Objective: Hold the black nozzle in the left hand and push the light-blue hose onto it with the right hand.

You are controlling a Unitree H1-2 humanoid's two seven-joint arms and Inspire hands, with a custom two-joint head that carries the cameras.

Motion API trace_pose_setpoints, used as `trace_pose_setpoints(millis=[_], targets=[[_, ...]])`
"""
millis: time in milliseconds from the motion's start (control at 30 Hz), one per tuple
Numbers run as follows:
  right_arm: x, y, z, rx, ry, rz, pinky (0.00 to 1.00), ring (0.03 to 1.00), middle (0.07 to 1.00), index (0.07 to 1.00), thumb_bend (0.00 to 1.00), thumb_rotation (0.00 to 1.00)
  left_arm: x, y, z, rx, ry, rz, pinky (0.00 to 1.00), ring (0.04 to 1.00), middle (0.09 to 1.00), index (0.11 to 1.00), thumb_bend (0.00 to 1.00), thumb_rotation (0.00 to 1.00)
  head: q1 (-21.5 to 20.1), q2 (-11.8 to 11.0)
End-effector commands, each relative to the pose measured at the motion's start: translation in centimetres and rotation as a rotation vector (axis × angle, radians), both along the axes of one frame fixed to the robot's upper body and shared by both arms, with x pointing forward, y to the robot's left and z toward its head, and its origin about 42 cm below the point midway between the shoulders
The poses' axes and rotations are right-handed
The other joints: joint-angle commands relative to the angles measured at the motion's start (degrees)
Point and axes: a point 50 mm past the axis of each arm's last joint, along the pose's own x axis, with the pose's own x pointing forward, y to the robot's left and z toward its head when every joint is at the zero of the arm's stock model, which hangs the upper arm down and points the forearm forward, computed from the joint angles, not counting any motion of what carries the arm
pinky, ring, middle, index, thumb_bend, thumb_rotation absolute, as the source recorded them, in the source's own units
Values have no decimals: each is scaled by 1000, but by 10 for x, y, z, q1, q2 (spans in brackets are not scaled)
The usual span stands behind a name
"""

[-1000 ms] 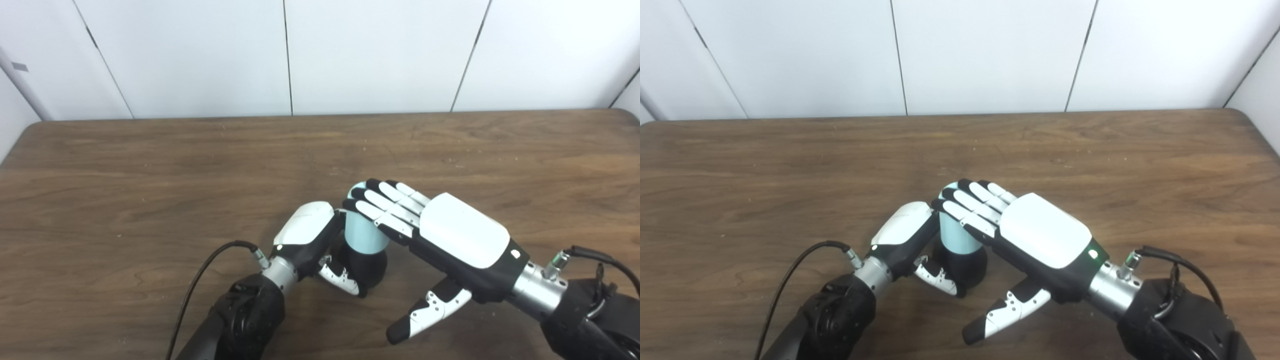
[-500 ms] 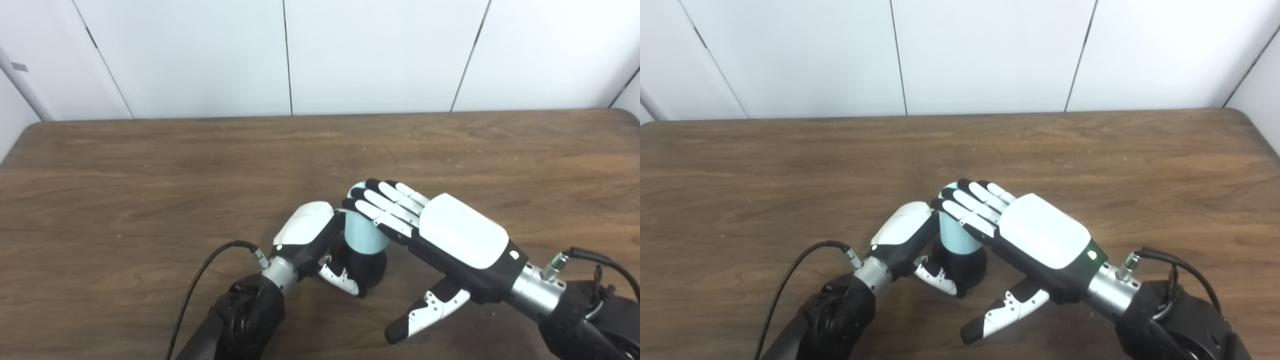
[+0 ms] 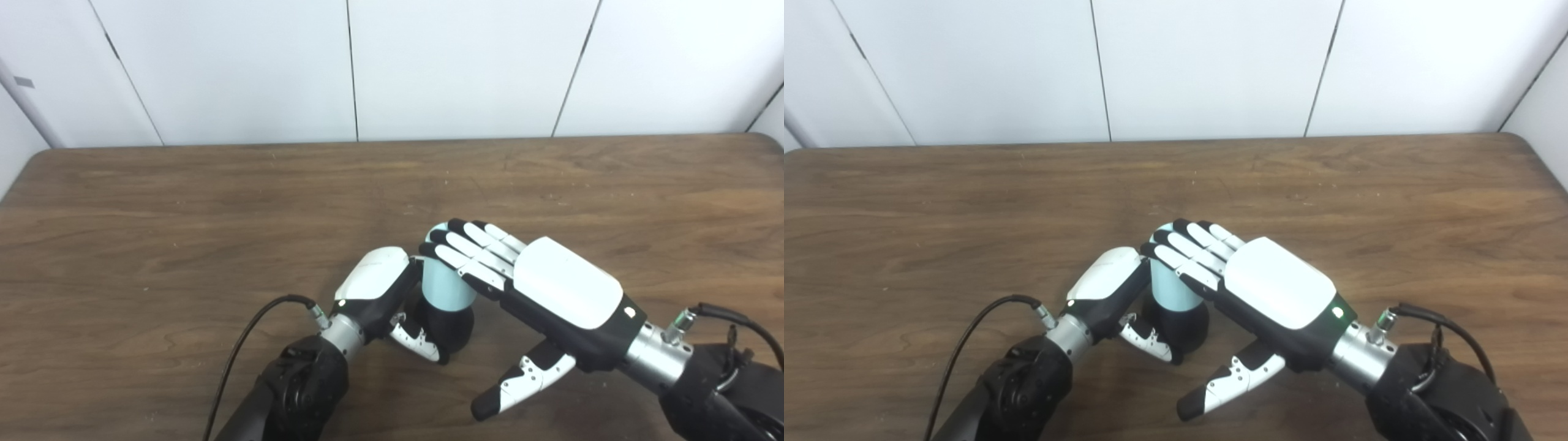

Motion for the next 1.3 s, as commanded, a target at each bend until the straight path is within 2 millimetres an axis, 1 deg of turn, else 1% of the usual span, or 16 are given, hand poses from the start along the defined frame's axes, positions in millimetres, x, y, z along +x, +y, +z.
trace_pose_setpoints(millis=[0,667,1267], targets=[[-2,-3,-25,-77,165,11,1000,1000,1000,1000,684,1000,-18,9,-43,104,246,-26,845,648,507,480,522,0,1,1],[-3,-2,-30,-84,189,12,1000,1000,1000,1000,679,1000,-17,9,-43,102,245,-20,847,653,512,479,521,0,1,1],[-3,-3,-30,-88,190,15,1000,1000,1000,1000,679,1000,-17,10,-43,102,242,-22,852,652,511,479,521,0,1,1]])
